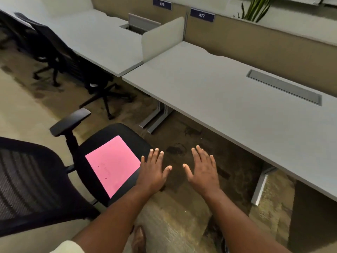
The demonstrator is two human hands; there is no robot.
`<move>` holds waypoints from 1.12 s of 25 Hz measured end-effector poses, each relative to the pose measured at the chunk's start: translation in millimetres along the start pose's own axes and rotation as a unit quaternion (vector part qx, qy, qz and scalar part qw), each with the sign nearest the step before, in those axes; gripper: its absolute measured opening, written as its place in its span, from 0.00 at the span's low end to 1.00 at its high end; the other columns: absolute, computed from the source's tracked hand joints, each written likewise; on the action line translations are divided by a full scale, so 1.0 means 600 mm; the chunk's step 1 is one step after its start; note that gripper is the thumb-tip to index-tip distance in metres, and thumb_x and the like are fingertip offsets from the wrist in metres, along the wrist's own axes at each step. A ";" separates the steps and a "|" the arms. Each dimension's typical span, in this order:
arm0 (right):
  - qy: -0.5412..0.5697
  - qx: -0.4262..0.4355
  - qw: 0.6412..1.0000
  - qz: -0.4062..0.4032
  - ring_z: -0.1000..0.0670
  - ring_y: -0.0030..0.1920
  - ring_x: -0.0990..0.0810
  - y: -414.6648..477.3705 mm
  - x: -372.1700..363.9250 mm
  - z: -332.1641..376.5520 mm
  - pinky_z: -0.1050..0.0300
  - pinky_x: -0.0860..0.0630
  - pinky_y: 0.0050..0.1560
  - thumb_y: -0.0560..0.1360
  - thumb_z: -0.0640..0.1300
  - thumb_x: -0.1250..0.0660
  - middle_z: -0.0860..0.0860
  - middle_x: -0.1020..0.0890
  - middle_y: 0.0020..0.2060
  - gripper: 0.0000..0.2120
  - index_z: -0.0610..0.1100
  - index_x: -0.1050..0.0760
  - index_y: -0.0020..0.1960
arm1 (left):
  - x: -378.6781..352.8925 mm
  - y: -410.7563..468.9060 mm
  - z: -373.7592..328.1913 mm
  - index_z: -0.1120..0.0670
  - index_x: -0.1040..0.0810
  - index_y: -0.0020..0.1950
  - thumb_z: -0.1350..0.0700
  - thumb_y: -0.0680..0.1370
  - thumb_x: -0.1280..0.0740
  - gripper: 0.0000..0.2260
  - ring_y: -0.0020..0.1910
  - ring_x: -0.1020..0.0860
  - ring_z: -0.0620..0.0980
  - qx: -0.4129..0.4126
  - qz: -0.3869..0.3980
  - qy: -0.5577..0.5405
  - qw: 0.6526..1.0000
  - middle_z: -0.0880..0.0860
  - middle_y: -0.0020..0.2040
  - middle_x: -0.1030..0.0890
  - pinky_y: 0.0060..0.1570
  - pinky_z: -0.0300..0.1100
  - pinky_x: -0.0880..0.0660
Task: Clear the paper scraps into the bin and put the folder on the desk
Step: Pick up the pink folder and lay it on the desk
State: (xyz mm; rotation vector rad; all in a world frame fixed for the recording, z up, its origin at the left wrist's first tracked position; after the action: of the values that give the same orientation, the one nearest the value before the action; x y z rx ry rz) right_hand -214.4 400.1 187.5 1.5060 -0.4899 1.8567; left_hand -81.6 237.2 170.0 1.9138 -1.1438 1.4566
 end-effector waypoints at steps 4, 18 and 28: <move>0.000 0.030 0.999 0.020 0.48 0.79 0.42 0.069 -0.052 0.096 0.41 0.45 0.79 0.79 0.65 0.46 0.49 0.37 0.79 0.34 0.49 0.40 0.79 | 0.021 0.025 0.122 0.51 0.51 0.83 0.35 0.82 0.54 0.33 0.81 0.60 0.50 0.044 0.008 -0.003 0.999 0.52 0.83 0.54 0.78 0.57 0.55; 0.009 0.096 0.987 0.128 0.46 0.81 0.46 0.240 -0.212 0.345 0.41 0.53 0.79 0.80 0.67 0.45 0.50 0.43 0.82 0.35 0.53 0.47 0.81 | 0.045 0.077 0.400 0.49 0.54 0.82 0.30 0.79 0.60 0.36 0.80 0.61 0.52 0.199 -0.023 0.016 0.980 0.52 0.83 0.54 0.74 0.56 0.64; 0.027 0.130 0.969 0.208 0.47 0.81 0.47 0.320 -0.388 0.376 0.42 0.53 0.80 0.80 0.69 0.51 0.51 0.46 0.82 0.36 0.52 0.49 0.82 | -0.062 0.082 0.490 0.49 0.52 0.83 0.34 0.81 0.52 0.34 0.82 0.55 0.52 0.344 -0.027 -0.083 0.935 0.52 0.83 0.53 0.78 0.58 0.53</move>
State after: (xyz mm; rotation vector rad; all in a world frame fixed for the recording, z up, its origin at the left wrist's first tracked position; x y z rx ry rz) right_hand -171.6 53.1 47.0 1.6051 -0.5909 2.3583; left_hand 34.2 -4.4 34.4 2.5428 -0.6710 1.8565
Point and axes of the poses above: each hand's wrist, its own y-axis towards the middle knuckle, its own x-axis out of the back of the hand, z = x × y, the point moved 1 cm from there along y, towards the middle knuckle
